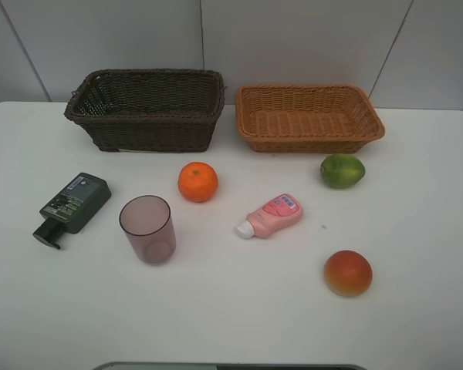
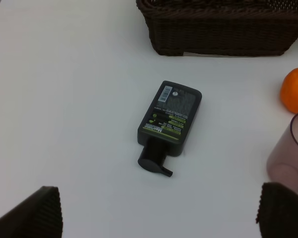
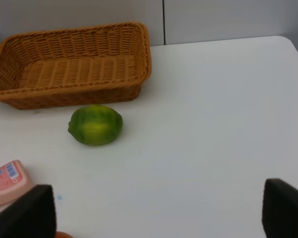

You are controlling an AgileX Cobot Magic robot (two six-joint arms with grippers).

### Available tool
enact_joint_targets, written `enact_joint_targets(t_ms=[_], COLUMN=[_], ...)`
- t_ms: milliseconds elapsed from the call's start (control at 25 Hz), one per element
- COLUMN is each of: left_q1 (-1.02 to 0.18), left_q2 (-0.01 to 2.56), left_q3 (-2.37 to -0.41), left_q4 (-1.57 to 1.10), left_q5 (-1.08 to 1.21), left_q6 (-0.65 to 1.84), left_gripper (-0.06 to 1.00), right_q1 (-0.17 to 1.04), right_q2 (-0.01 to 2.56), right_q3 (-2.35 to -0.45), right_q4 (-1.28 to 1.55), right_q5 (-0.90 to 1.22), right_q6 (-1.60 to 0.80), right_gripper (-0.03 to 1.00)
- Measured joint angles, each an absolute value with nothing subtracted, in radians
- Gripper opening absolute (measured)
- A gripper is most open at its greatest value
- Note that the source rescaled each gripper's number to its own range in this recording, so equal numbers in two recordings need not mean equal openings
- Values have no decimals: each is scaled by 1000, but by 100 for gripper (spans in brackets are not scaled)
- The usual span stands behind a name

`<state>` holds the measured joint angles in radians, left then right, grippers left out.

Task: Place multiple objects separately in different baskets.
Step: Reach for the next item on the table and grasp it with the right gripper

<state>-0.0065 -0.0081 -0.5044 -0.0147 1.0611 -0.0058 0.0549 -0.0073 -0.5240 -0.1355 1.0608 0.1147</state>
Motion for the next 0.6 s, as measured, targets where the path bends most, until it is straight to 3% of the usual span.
enact_joint_targets(t_ms=[600], left_q1=[-7], left_q2=[-8], left_q3=[-504], left_q4=[-15], left_q5=[1061], left_q6=[-6], left_gripper=[100], right_q1=[55], right_q2=[-7], right_q3=[-524], right_q4=[-135], right_q5=[1061], right_q6=[115], right_gripper=[80])
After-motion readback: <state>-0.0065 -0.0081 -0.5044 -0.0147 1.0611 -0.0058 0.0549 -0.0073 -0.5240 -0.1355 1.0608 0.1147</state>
